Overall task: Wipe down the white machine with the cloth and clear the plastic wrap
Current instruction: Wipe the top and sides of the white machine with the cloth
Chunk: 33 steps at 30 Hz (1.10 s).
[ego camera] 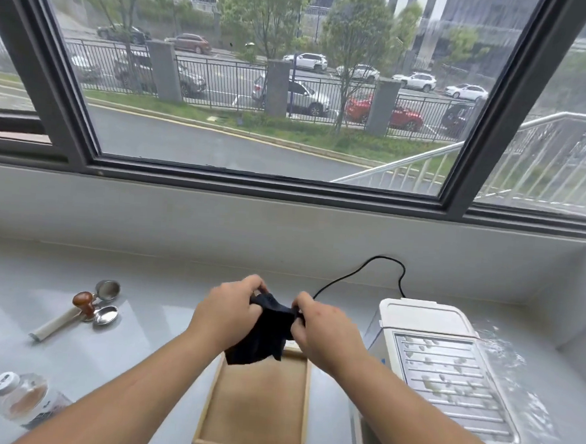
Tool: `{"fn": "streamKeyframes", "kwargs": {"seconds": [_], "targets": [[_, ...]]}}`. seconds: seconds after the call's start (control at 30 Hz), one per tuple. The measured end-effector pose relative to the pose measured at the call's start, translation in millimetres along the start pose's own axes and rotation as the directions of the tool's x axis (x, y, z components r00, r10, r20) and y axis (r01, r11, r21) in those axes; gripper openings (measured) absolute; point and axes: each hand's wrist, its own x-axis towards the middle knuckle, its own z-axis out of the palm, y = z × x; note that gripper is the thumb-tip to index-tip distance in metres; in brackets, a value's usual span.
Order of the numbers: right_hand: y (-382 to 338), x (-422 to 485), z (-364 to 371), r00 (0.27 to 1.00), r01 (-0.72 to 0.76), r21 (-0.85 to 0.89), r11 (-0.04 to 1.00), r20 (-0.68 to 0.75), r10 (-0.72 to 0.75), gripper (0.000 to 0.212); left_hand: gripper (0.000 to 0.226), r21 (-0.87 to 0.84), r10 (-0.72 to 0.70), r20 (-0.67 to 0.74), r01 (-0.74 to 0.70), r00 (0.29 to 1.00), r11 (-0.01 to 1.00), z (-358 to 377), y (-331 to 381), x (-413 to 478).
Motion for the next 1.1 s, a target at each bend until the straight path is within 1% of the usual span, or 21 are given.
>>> {"fn": "streamKeyframes", "kwargs": {"seconds": [0.13, 0.23, 0.27, 0.33, 0.43, 0.5, 0.53, 0.67, 0.77, 0.87, 0.93, 1.0, 1.03, 1.1], "targets": [[2.6, 1.5, -25.5, 0.999, -0.046, 0.073, 0.996, 0.017, 0.045, 0.034, 0.031, -0.136, 0.069, -0.031, -0.072, 0.997, 0.988, -14.5, 46.9, 9.3], [3.7, 4.3, -44.4, 0.995, -0.102, 0.155, 0.983, 0.038, 0.097, 0.045, 0.031, -0.201, 0.124, -0.053, -0.132, 0.991, 0.971, -21.0, 83.0, 14.9], [5.5, 4.7, -51.1, 0.992, -0.127, 0.187, 0.974, 0.037, 0.122, 0.045, 0.031, -0.22, 0.143, -0.054, -0.152, 0.988, 0.964, -21.8, 94.0, 16.3], [11.2, 4.9, -64.8, 0.986, -0.166, 0.245, 0.955, 0.028, 0.165, 0.039, 0.031, -0.255, 0.17, -0.057, -0.179, 0.984, 0.95, -23.1, 112.0, 18.3], [25.0, 3.0, -88.4, 0.979, -0.186, 0.292, 0.938, -0.021, 0.201, 0.021, 0.031, -0.277, 0.209, -0.062, -0.218, 0.976, 0.936, -22.1, 132.0, 21.4], [36.6, 1.1, -105.6, 0.973, -0.182, 0.281, 0.942, -0.085, 0.213, 0.006, 0.027, -0.265, 0.236, -0.068, -0.246, 0.969, 0.932, -18.7, 142.6, 23.4], [43.1, -0.3, -114.8, 0.968, -0.18, 0.271, 0.946, -0.121, 0.219, 0.004, 0.024, -0.257, 0.249, -0.071, -0.259, 0.966, 0.931, -15.5, 147.4, 24.2], [68.8, -6.6, -148.9, 0.946, -0.191, 0.229, 0.954, -0.218, 0.242, 0.011, 0.017, -0.229, 0.274, -0.044, -0.276, 0.961, 0.933, 4.1, 162.6, 23.9], [92.3, -11.8, -165.5, 0.931, -0.195, 0.15, 0.969, -0.282, 0.231, 0.007, 0.019, -0.215, 0.284, 0.009, -0.276, 0.959, 0.937, 25.0, 174.0, 22.2], [113.9, -18.7, -175.6, 0.921, -0.242, 0.112, 0.964, -0.287, 0.265, 0.01, 0.02, -0.154, 0.321, 0.018, -0.315, 0.947, 0.936, 47.3, 185.2, 20.8], [126.1, -25.2, -178.9, 0.914, -0.27, 0.168, 0.948, -0.267, 0.307, 0.017, 0.02, -0.113, 0.354, 0.024, -0.349, 0.935, 0.93, 63.6, 191.2, 20.1], [136.0, -32.1, -179.6, 0.903, -0.296, 0.239, 0.925, -0.246, 0.352, 0.019, 0.016, -0.081, 0.37, 0.063, -0.365, 0.927, 0.928, 79.7, 194.5, 18.9], [140.9, -35.7, -179.4, 0.898, -0.308, 0.24, 0.921, -0.246, 0.365, 0.019, 0.013, -0.076, 0.369, 0.088, -0.363, 0.925, 0.929, 88.3, 195.5, 18.3], [150.7, -41.3, -176.9, 0.894, -0.316, 0.161, 0.935, -0.279, 0.351, 0.025, 0.008, -0.09, 0.347, 0.128, -0.337, 0.929, 0.937, 105.6, 197.1, 16.4]]}}
